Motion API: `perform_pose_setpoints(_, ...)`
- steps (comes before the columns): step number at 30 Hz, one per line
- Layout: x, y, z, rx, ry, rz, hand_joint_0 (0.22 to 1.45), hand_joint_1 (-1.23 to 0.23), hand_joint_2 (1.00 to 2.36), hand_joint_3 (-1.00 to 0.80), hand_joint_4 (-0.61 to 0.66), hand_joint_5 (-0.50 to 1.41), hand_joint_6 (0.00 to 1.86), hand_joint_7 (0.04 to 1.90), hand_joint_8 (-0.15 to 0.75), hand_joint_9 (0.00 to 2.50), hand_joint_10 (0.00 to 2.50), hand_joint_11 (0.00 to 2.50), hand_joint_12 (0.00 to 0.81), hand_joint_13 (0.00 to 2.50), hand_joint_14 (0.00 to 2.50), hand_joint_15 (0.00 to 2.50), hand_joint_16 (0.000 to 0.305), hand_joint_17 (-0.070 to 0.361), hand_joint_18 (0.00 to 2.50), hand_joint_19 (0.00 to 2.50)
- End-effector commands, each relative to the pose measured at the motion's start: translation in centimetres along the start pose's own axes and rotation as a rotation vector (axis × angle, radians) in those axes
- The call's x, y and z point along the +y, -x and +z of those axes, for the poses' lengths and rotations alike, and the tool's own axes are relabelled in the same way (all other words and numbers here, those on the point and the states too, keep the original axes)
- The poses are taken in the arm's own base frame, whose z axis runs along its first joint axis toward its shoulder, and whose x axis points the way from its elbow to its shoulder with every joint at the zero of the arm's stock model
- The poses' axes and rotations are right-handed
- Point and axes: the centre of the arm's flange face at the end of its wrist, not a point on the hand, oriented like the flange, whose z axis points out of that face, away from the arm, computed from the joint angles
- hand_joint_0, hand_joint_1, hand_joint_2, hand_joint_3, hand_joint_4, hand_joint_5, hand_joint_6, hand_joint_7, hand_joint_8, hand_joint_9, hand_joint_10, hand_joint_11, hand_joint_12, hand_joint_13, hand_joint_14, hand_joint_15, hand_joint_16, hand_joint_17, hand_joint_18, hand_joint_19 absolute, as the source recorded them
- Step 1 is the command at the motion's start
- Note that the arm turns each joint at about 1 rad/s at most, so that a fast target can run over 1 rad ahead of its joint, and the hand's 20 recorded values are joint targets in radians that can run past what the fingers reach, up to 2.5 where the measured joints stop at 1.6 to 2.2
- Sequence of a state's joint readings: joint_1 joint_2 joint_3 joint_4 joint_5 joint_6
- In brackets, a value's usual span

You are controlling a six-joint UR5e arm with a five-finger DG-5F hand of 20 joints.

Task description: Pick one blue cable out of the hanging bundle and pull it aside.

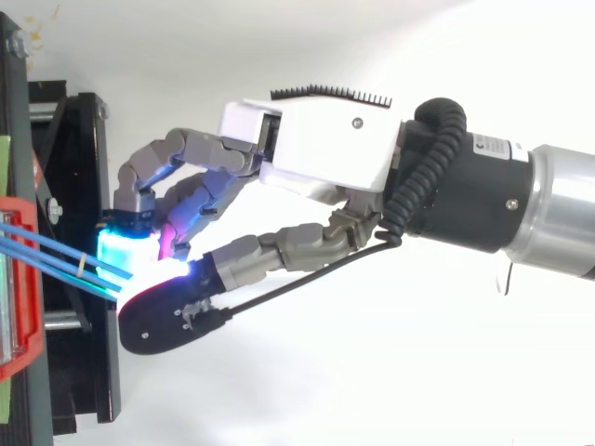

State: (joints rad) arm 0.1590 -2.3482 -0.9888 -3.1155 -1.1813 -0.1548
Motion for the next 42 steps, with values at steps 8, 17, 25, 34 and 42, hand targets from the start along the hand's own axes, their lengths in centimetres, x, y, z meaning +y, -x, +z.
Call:
perform_pose_setpoints(8, 0.0, -0.1, 0.0, 0.011, 0.002, 0.006, 0.58, -0.80, 1.01, -0.43, 0.09, -0.16, 0.88, 0.92, 0.303, 0.91, 0.02, 0.52, 0.378, 0.64, 0.01, 0.32, 0.051, 0.114, 0.64, 0.54)
perform_pose_setpoints(17, 0.0, -0.1, 0.0, 0.016, 0.003, 0.008, 0.71, -0.88, 1.02, -0.28, -0.09, -0.19, 0.93, 1.00, 0.278, 0.85, 0.02, 0.50, 0.366, 0.63, 0.01, 0.30, 0.048, 0.108, 0.66, 0.48)
perform_pose_setpoints(25, 0.0, -0.3, 0.0, 0.025, 0.003, 0.018, 0.76, -0.87, 1.00, -0.50, -0.07, -0.20, 0.94, 0.90, 0.263, 0.87, 0.02, 0.51, 0.354, 0.65, 0.01, 0.29, 0.047, 0.105, 0.69, 0.48)
perform_pose_setpoints(34, 1.1, 0.0, -0.4, 0.029, 0.016, 0.026, 0.59, -0.70, 1.01, -0.40, 0.02, -0.15, 0.91, 0.98, 0.299, 0.97, 0.02, 0.52, 0.369, 0.67, 0.01, 0.33, 0.048, 0.109, 0.68, 0.56)
perform_pose_setpoints(42, 1.5, 0.3, -1.0, 0.034, -0.010, 0.014, 0.57, -0.61, 1.01, -0.33, 0.04, -0.15, 0.91, 0.98, 0.309, 0.98, 0.02, 0.53, 0.375, 0.67, 0.01, 0.36, 0.050, 0.113, 0.65, 0.59)
